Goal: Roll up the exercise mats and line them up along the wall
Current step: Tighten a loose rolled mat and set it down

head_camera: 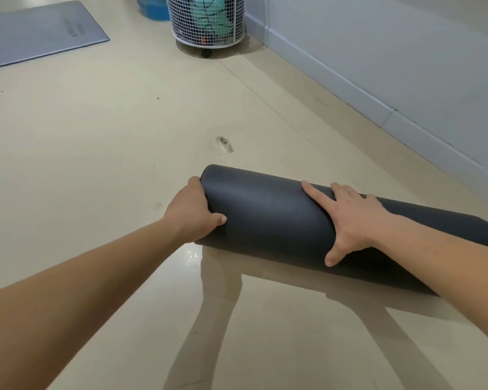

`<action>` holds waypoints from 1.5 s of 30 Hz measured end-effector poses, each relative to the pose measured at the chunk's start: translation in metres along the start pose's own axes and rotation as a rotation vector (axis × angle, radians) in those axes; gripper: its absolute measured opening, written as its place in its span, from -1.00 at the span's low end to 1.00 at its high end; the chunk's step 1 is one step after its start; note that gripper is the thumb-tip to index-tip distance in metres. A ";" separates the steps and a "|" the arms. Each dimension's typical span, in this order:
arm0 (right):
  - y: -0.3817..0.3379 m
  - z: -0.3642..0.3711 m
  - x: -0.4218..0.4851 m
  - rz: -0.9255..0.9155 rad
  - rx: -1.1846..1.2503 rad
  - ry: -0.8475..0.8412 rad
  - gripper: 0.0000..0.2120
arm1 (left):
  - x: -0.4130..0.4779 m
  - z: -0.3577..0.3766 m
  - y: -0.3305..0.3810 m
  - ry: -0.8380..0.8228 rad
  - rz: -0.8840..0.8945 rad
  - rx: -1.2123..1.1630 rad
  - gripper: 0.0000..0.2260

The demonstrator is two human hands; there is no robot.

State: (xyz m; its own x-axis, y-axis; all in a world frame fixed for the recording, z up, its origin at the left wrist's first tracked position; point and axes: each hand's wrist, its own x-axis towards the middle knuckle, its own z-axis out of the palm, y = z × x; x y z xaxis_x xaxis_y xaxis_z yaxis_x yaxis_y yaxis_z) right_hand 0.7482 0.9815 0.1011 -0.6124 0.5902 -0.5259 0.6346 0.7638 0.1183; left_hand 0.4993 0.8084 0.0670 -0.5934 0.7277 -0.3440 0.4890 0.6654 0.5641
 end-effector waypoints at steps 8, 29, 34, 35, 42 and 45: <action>0.053 0.054 -0.032 0.139 -0.023 0.217 0.51 | 0.015 0.038 0.063 0.104 0.127 0.128 -0.38; 0.234 0.109 -0.072 0.429 0.242 0.264 0.33 | -0.062 0.275 0.276 -0.406 -0.100 -0.687 -0.23; 0.262 0.121 -0.098 0.565 0.295 0.129 0.45 | -0.068 0.309 0.307 -0.434 -0.307 -0.835 -0.02; 0.266 0.128 -0.105 0.623 0.284 0.097 0.49 | -0.074 0.316 0.313 -0.439 -0.307 -0.835 0.00; 0.276 0.170 -0.128 0.668 0.140 0.227 0.41 | -0.108 0.365 0.335 -0.603 -0.313 -0.961 0.11; 0.275 0.192 -0.131 0.649 0.134 0.292 0.36 | -0.108 0.375 0.347 -0.585 -0.368 -1.069 0.07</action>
State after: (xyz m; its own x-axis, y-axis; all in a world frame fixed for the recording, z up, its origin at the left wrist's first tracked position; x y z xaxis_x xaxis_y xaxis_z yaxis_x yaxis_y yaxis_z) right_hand 1.0933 1.0646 0.0409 -0.1816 0.9739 -0.1360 0.9540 0.2080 0.2158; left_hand 0.9733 1.0229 0.0181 -0.0809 0.6752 -0.7332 -0.5629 0.5761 0.5926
